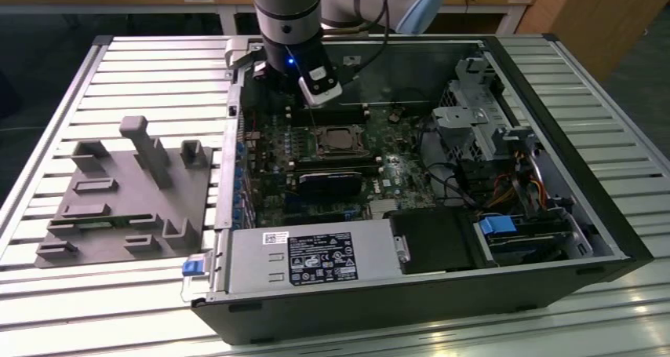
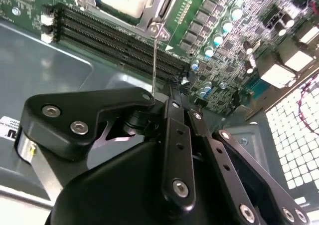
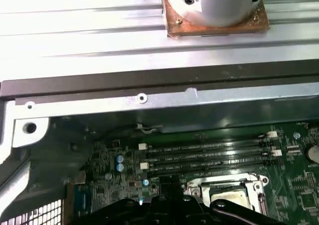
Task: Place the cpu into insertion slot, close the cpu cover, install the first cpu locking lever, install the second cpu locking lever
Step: 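Install the first cpu locking lever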
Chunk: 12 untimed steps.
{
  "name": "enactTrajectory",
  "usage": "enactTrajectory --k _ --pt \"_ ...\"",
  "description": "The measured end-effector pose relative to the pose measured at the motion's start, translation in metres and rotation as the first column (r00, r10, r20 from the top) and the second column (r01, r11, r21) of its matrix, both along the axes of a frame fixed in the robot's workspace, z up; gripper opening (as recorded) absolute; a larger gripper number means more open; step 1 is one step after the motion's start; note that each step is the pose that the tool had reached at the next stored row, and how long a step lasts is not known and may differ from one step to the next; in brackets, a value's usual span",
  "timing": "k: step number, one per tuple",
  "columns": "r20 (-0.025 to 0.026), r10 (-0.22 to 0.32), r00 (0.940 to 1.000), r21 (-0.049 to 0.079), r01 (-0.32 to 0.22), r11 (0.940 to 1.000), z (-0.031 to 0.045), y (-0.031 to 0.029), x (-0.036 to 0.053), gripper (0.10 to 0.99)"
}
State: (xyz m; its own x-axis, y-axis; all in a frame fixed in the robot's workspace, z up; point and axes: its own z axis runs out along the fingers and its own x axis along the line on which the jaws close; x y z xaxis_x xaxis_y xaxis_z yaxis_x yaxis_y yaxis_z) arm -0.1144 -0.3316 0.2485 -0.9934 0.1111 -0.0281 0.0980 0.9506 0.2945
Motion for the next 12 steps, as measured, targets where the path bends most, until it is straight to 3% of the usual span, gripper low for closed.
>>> enactTrajectory --k 7,12 --pt "0.0 0.0 1.0 0.001 0.0 1.0 -0.0006 0.0 0.0003 0.106" --pt "0.0 0.0 1.0 0.001 0.0 1.0 -0.0035 0.0 0.0077 0.106"
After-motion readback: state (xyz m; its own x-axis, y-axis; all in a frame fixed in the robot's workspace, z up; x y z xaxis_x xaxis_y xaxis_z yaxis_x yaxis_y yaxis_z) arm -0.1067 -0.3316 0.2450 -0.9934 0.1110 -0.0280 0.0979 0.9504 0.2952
